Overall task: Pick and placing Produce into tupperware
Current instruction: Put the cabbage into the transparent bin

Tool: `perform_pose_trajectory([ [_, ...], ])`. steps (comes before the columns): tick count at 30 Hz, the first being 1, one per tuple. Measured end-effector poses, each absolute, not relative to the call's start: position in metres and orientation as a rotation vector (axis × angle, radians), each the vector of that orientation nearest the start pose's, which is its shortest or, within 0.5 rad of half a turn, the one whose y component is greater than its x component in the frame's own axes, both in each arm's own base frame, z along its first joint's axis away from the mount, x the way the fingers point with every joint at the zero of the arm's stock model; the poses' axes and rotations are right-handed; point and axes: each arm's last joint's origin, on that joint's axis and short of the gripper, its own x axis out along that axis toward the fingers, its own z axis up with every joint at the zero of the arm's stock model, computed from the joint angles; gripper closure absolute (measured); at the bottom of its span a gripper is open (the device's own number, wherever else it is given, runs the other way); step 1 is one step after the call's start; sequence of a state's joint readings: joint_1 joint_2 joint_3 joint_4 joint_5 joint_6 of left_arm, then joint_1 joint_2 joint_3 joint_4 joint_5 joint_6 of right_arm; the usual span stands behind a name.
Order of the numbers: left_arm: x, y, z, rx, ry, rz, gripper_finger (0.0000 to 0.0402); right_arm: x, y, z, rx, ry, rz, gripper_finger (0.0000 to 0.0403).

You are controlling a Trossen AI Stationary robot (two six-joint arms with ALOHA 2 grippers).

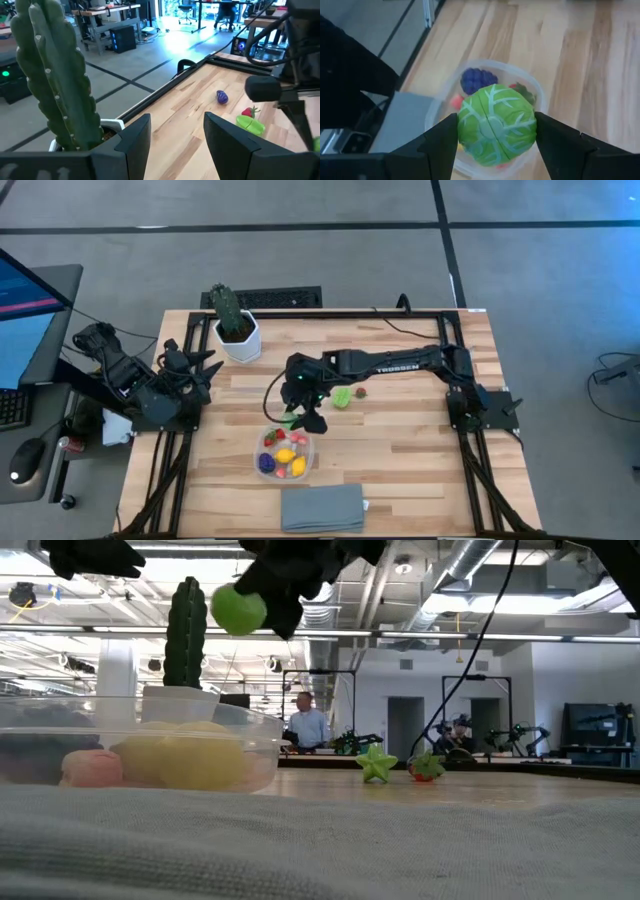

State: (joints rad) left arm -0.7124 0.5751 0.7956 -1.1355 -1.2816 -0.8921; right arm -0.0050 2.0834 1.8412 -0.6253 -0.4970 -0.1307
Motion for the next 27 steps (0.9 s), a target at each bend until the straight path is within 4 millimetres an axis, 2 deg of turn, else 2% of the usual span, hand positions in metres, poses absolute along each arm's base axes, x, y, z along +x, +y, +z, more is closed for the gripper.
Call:
perform_pose_trajectory([
  [17,0.071,-0.025,0.299,-0.054,0.228,0.676,0.0228,0.470,0.043,0.269,0.194,0.760,0.379,0.0137],
  [27,0.071,-0.025,0.298,-0.176,0.200,0.678,0.0228,0.467,0.062,0.267,0.178,0.790,0.348,0.0137],
])
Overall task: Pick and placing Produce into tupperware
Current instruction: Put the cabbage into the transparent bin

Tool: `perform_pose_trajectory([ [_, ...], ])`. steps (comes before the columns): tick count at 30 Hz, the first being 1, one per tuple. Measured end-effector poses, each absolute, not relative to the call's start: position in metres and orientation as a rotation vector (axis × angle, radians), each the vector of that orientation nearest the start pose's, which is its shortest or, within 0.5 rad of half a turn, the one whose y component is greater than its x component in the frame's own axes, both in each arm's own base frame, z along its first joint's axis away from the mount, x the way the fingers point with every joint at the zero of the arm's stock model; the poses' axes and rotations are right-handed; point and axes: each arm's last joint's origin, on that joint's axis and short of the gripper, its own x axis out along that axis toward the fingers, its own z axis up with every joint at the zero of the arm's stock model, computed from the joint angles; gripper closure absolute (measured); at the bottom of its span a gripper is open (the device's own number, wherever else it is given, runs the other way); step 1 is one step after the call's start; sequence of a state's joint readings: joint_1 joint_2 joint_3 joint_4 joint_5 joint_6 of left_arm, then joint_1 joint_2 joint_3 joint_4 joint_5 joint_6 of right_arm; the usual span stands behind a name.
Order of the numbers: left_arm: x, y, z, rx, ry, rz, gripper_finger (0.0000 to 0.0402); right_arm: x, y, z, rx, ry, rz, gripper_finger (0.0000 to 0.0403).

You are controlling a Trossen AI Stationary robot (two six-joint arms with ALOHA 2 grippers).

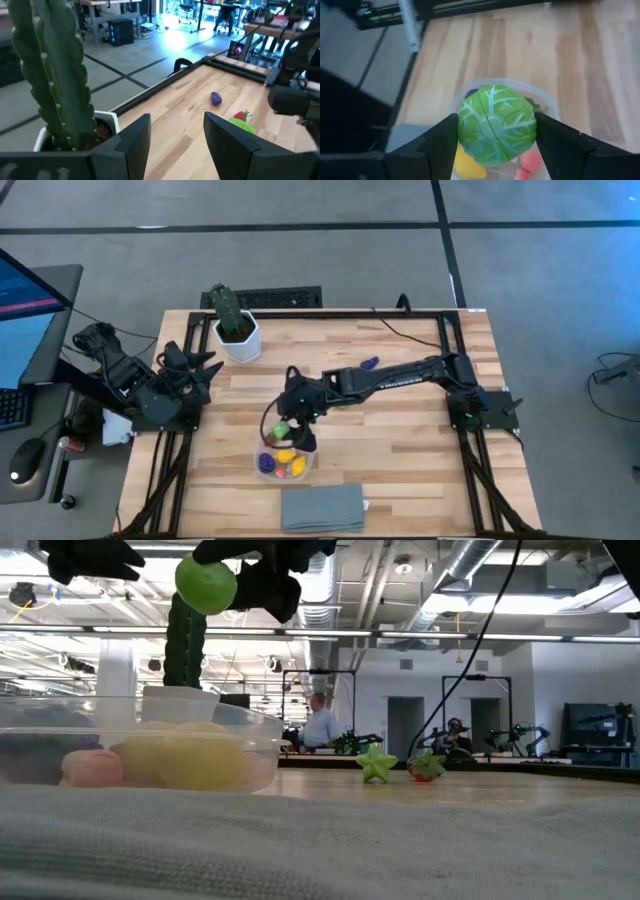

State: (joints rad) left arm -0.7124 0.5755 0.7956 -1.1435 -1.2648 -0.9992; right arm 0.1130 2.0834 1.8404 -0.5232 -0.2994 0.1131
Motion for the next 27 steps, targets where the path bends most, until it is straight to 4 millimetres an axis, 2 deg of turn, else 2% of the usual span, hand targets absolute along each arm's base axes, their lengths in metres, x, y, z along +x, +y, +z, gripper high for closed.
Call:
perform_pose_trajectory([
  [7,0.072,-0.026,0.298,-0.263,0.198,0.669,0.0228,0.464,0.071,0.252,0.218,0.825,0.197,0.0137],
  [14,0.072,-0.027,0.297,-0.292,0.222,0.649,0.0228,0.456,0.093,0.234,0.279,0.870,0.153,0.0137],
  [19,0.072,-0.027,0.296,-0.297,0.232,0.642,0.0228,0.453,0.106,0.232,0.290,0.870,0.109,0.0137],
  [27,0.072,-0.027,0.296,-0.282,0.237,0.641,0.0228,0.451,0.116,0.232,0.360,0.846,0.001,0.0137],
])
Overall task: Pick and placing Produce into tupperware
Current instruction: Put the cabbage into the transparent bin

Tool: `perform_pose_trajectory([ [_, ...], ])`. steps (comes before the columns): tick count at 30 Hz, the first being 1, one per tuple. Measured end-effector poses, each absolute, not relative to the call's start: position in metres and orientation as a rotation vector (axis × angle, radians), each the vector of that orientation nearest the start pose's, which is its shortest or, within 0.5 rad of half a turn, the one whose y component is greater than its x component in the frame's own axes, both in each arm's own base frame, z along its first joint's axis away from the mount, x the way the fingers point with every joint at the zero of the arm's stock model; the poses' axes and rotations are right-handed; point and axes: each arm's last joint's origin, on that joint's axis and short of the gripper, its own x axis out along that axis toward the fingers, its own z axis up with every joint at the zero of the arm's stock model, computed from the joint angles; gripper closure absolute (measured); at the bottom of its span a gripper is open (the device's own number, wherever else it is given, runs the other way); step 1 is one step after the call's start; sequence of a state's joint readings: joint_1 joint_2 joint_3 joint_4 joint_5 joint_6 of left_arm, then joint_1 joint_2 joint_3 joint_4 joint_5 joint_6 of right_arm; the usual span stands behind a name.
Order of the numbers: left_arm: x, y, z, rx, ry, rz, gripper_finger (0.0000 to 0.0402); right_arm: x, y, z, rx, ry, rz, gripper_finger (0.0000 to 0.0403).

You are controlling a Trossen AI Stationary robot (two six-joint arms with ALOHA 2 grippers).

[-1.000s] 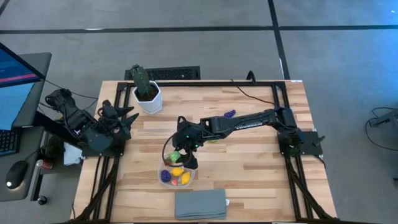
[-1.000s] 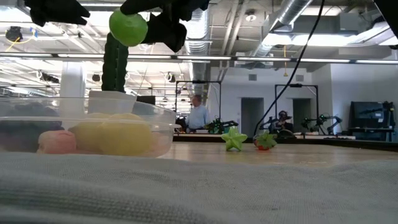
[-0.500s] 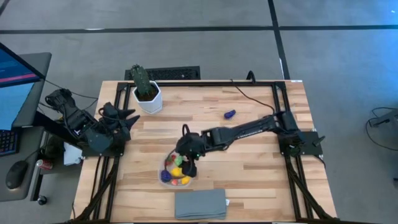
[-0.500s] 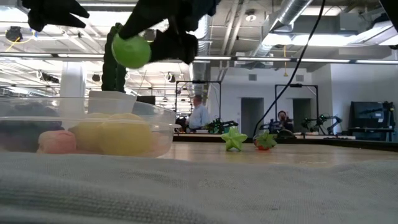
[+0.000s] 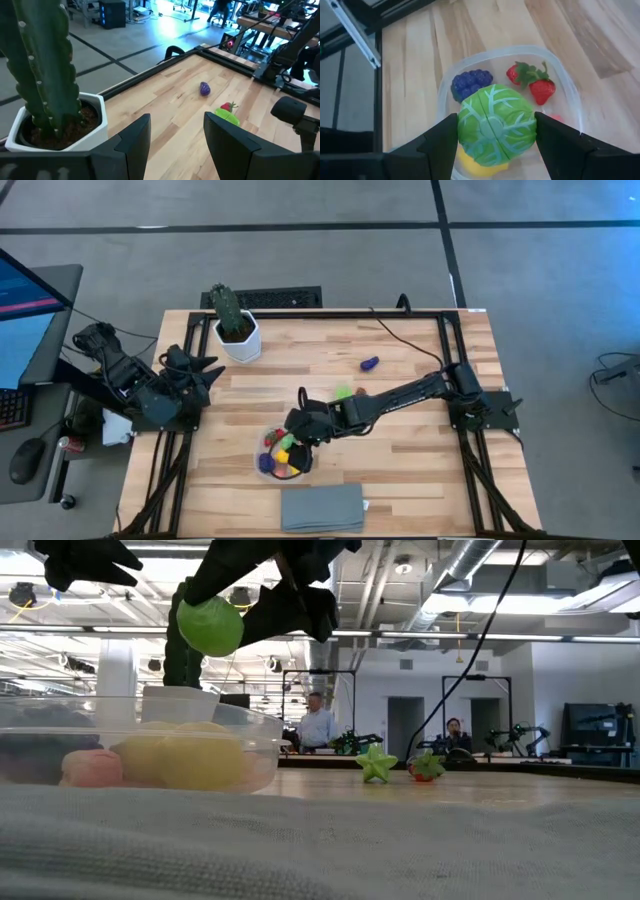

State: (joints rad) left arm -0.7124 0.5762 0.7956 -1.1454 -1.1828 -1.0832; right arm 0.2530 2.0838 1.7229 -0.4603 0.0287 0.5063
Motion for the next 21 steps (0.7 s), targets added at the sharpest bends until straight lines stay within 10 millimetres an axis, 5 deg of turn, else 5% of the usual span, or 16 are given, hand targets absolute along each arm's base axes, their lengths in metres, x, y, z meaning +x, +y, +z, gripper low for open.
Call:
perform_pose_trajectory([
  [21,0.072,-0.030,0.293,-0.195,0.399,0.523,0.0228,0.448,0.134,0.235,0.548,0.769,-0.170,0.0137],
])
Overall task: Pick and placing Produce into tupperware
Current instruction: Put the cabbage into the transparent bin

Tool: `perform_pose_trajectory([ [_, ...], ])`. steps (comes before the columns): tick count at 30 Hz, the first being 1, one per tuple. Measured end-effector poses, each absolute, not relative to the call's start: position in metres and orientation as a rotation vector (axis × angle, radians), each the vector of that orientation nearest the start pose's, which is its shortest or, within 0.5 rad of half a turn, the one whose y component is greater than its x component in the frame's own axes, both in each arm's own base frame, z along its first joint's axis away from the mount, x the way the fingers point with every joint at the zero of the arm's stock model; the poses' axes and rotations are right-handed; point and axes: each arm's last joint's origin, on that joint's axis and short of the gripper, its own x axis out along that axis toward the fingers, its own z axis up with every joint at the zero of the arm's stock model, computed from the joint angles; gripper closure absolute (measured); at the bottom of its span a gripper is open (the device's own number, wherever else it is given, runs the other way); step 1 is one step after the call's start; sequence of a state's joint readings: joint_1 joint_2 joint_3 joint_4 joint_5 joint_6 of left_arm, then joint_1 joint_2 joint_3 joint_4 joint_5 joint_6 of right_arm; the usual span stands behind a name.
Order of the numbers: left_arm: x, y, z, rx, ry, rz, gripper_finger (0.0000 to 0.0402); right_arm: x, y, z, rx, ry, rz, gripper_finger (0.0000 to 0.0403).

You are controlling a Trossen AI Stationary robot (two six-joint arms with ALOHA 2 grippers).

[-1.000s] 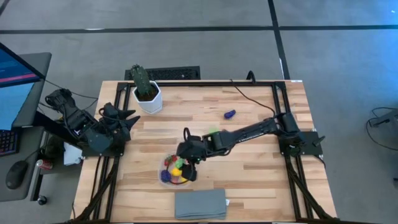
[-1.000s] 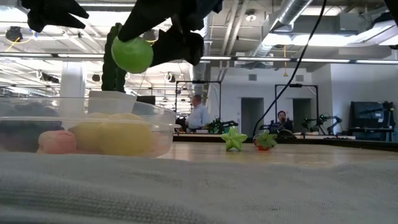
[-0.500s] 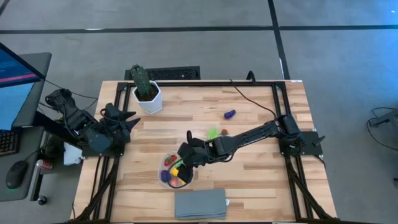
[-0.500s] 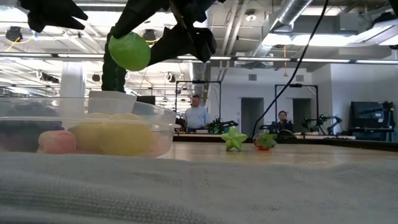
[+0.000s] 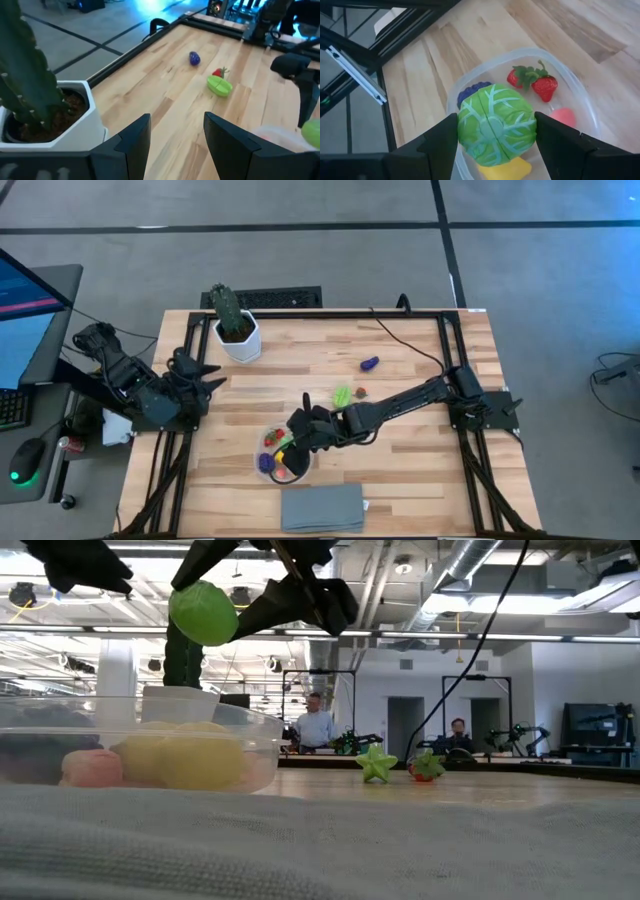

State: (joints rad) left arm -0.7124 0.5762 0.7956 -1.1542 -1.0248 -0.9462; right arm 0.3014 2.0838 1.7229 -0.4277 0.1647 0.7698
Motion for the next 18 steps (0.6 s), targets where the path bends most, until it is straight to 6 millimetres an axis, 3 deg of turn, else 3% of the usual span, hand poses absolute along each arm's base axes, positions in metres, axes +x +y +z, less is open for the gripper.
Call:
perform_pose_trajectory([
  [14,0.070,-0.028,0.290,-0.117,0.459,0.504,0.0228,0.446,0.140,0.233,0.604,0.770,-0.214,0.0137],
  [18,0.069,-0.027,0.289,-0.107,0.468,0.506,0.0228,0.447,0.145,0.214,0.607,0.820,-0.234,0.0137],
])
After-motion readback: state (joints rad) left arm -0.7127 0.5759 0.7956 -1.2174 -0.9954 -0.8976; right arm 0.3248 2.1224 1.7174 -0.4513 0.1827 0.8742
